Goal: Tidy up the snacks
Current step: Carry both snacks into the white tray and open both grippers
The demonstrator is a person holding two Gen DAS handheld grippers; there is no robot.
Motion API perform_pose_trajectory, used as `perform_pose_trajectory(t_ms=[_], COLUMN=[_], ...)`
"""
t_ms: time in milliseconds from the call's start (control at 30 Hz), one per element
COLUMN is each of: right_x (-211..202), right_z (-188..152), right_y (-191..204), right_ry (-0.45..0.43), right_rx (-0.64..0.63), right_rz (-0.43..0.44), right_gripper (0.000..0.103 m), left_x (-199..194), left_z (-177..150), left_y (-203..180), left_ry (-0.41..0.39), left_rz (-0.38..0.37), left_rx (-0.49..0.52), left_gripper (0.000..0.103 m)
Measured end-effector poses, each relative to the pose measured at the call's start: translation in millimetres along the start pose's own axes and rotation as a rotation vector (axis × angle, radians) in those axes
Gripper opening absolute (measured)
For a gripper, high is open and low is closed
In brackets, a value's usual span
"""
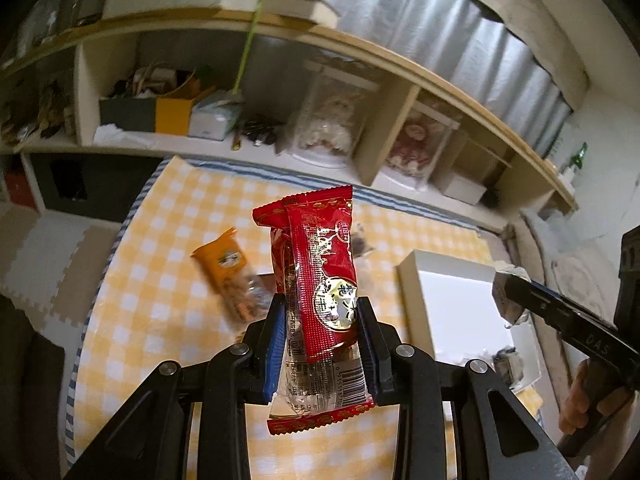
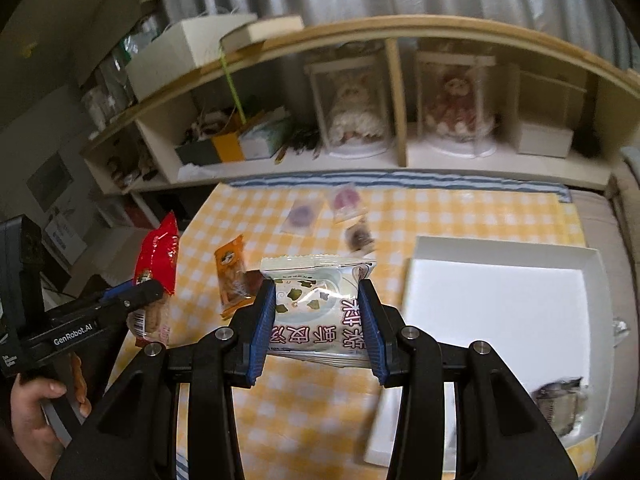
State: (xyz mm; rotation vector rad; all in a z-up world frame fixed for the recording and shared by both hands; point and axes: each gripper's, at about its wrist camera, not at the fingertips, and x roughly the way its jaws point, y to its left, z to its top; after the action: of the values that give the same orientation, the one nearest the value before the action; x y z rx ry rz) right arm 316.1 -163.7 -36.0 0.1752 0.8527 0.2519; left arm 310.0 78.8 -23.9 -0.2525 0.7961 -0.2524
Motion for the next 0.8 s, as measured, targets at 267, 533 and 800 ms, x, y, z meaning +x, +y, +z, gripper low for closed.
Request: perform_pose_trajectory(t_ms=[267, 533, 800], right_x=[-33, -57, -61], right_z=[-7, -18, -25], right_y=[-55, -109, -166], right_ry=[-0.041, -0.071, -0.076], right_rx=[0.062, 0.102, 0.205], right_rz=[-0.054, -0.127, -0.153], right_gripper=[0.041, 0.041, 0.041], left_x=[11, 54, 125], left_z=[5, 12, 13], left_y=[-54, -121, -174], left_ry=[0.009, 0.042, 0.115], left_rz=[-0.035, -0.099, -0.152], left_rx=[0.062, 0.115, 0.139], left_gripper=[0.033, 0.033, 0.033])
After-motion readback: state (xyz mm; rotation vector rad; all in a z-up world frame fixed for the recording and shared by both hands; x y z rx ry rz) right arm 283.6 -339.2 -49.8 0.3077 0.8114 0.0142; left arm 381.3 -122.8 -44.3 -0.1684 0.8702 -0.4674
